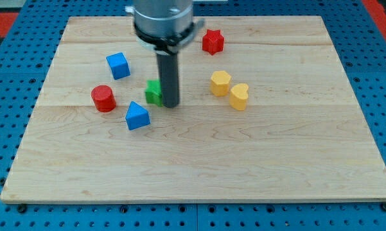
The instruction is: Slide the green star closer to the green circle
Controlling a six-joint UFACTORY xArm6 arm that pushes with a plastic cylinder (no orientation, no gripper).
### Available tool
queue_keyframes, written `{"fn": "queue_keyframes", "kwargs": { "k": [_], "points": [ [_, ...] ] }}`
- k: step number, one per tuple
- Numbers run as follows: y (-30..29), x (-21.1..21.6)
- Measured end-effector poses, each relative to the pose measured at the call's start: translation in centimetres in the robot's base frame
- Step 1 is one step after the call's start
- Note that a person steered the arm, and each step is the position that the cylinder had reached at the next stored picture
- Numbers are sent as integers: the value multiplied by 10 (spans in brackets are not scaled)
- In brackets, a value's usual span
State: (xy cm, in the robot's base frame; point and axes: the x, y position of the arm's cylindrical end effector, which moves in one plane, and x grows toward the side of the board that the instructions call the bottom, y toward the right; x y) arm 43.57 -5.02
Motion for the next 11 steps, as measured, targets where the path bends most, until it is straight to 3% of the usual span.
{"fn": "queue_keyframes", "kwargs": {
  "k": [1, 2, 3, 4, 5, 6, 8, 10, 11],
  "points": [
    [9, 19],
    [-48, 5],
    [-64, -34],
    [-54, -65],
    [-50, -26],
    [-9, -37],
    [-8, -116],
    [2, -168],
    [32, -211]
  ]
}}
